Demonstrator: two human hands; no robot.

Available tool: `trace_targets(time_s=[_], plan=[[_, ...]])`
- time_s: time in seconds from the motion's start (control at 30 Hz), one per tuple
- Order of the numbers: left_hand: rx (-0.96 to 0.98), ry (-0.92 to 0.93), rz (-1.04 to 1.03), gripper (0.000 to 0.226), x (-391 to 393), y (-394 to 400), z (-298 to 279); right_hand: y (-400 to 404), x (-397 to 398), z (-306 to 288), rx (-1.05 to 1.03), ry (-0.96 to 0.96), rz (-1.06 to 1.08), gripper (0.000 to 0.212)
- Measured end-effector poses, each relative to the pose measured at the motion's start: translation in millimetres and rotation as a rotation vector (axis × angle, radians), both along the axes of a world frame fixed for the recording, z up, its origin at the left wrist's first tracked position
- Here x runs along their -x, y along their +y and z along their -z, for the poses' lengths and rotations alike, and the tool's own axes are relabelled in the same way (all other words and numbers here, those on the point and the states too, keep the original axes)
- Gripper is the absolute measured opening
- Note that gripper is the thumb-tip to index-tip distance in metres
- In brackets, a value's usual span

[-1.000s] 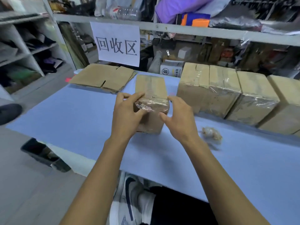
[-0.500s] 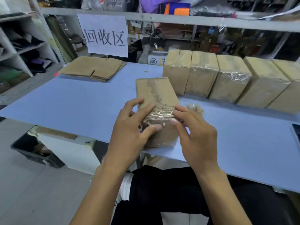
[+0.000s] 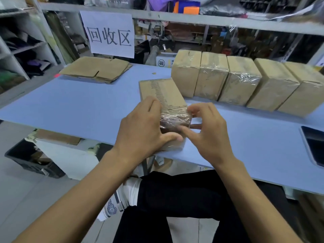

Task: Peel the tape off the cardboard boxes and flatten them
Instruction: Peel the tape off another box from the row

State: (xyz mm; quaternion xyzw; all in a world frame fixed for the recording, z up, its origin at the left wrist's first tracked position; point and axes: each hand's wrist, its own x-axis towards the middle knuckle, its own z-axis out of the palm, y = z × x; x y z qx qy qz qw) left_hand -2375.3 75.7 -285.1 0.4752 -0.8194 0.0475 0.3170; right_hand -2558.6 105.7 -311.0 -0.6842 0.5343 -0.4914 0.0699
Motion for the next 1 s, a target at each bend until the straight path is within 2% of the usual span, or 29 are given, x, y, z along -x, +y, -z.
trace_targets(time_s=[0.13, 0.37, 0.6, 0.73, 0.87, 0.93, 1.0], plan=[[0.019, -0.067, 0.0, 0.087, 1.7, -1.8, 0.1, 3.5, -7.1, -2.1, -0.001, -0.127, 0.053, 0.026], [0.078, -0.057, 0.022, 0.082, 12.6, -2.6, 5.1, 5.8, -7.8, 11.7, 0.085, -0.101, 0.138, 0.016], [0.163, -0.014, 0.046, 0.053, 24.4, -6.2, 9.2, 0.6, 11.8, 11.1, 0.172, 0.217, 0.079, 0.018], [0.296, -0.013, 0.021, 0.044, 30.6, -13.9, 9.4, 6.5, 23.0, 15.4, 0.128, 0.104, 0.0, 0.026], [0.315, 0.018, 0.044, 0.042, 31.9, -18.6, 12.4, 7.4, 20.0, 19.3, 0.023, 0.017, -0.096, 0.037], [0.311, 0.045, 0.038, 0.043, 30.4, -20.4, 13.5, 0.9, 17.6, 16.1, 0.042, -0.023, -0.063, 0.026], [0.301, 0.058, 0.045, 0.045, 27.7, -22.3, 15.4, -5.4, 20.6, 12.9, 0.083, 0.019, -0.024, 0.015]])
